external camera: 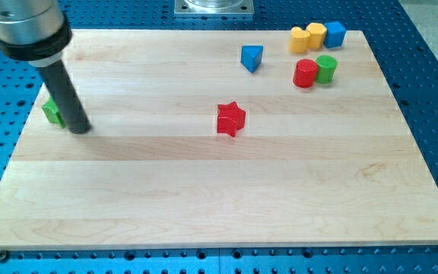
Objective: Place your arm to the bottom right of the green circle
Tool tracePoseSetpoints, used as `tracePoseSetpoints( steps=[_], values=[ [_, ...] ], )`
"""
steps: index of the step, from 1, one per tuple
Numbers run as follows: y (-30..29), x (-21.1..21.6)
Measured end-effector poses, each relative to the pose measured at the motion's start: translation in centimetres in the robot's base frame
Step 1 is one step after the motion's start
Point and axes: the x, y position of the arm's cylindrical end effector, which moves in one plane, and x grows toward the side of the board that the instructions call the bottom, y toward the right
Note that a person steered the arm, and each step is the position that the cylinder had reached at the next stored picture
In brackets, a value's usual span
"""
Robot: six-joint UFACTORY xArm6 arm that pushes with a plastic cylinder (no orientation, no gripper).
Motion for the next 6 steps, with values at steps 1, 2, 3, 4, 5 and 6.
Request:
tracePoseSetpoints(
  steps=[1,2,3,4,5,6],
  values=[
    [6.3,-1.9],
    [11.4,-5.7],
    [17.4,-6.5],
    [25.1,-6.5],
    [33.0,-6.5],
    [40.2,-6.7]
  ],
)
